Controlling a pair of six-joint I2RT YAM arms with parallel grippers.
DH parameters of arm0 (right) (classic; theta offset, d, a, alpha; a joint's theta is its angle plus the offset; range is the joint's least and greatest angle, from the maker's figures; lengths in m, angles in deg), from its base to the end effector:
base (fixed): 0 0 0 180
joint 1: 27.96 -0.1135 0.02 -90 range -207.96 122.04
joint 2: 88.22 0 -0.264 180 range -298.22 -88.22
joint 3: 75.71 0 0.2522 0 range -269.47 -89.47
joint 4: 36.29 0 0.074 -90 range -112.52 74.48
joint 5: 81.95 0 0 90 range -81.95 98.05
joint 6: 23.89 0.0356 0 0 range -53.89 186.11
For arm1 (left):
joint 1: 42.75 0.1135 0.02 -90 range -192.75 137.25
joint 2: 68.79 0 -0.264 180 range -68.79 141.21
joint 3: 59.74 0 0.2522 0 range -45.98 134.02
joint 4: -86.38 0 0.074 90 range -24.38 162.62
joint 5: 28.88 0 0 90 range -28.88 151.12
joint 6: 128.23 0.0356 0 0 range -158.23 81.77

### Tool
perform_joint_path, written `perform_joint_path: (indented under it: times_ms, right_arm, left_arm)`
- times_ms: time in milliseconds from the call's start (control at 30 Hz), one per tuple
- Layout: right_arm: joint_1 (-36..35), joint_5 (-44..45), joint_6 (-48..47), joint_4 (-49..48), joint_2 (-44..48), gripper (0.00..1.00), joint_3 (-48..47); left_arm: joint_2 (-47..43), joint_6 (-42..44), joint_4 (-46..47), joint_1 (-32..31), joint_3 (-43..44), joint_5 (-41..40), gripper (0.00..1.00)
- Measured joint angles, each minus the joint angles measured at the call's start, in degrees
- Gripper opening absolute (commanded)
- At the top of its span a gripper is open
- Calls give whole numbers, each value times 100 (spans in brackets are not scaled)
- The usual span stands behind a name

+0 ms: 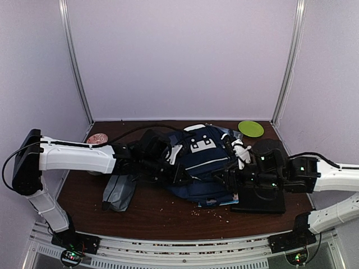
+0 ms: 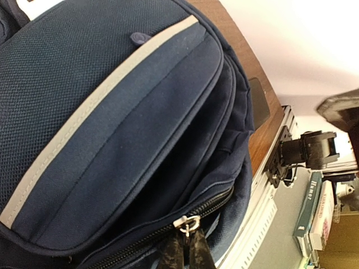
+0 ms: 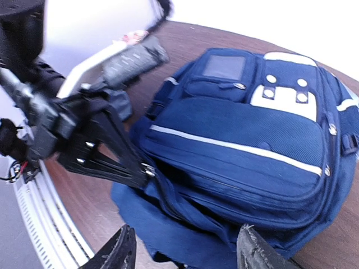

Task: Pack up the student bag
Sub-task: Unzip the student bag at the center of the board.

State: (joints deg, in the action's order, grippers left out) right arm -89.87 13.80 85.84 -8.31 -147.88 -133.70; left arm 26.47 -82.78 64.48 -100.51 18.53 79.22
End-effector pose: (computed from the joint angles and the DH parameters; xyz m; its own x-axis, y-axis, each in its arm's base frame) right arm 0.1132 0.2046 0.2799 -0.5017 -0.2267 -0.8348 -0.7090 0.6606 0.2467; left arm 0.1877 -0.3183 0.2350 -0.8932 0.1662 -0.4178 0.4299 0.5881 -0.6850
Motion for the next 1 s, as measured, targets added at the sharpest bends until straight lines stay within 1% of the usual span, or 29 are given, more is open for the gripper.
perform_joint_path:
  times_ms: [67,167,367,533,767,800,833,867,933,1000]
  right_arm:
    - [-9,-273,-149,-50,-28,60,-44]
    - [-74,-638,-450,-42,-409,60,-199]
    - [-208,-852,-804,-74,-1032,61,-236]
    - [-269,-780,-990,-214,-1368,62,-243]
    - [-551,-199,-1325,-258,-1722,62,-293]
    - [-584,-129,-1362,-258,-1762,59,-302]
    - [-619,-66,-1405,-264,-1808,53,-310]
    - [-658,11,-1445,-280,-1851,44,-313]
    - [-717,114,-1541,-295,-1926,21,-313]
    - [-780,221,-1587,-306,-1967,5,-313]
  left_arm:
    - [4,46,-35,-39,0,-39,0]
    - [4,79,-55,-44,0,-57,0]
    - [2,120,-57,-44,0,-81,0]
    - [0,140,-63,-48,0,-101,0]
    - [-2,162,-105,-76,0,-92,0]
    - [-2,162,-107,-81,0,-90,0]
    - [-2,162,-109,-81,0,-87,0]
    - [-2,162,-111,-81,0,-81,0]
    - [-4,162,-118,-83,0,-61,0]
    - [-4,162,-118,-85,0,-44,0]
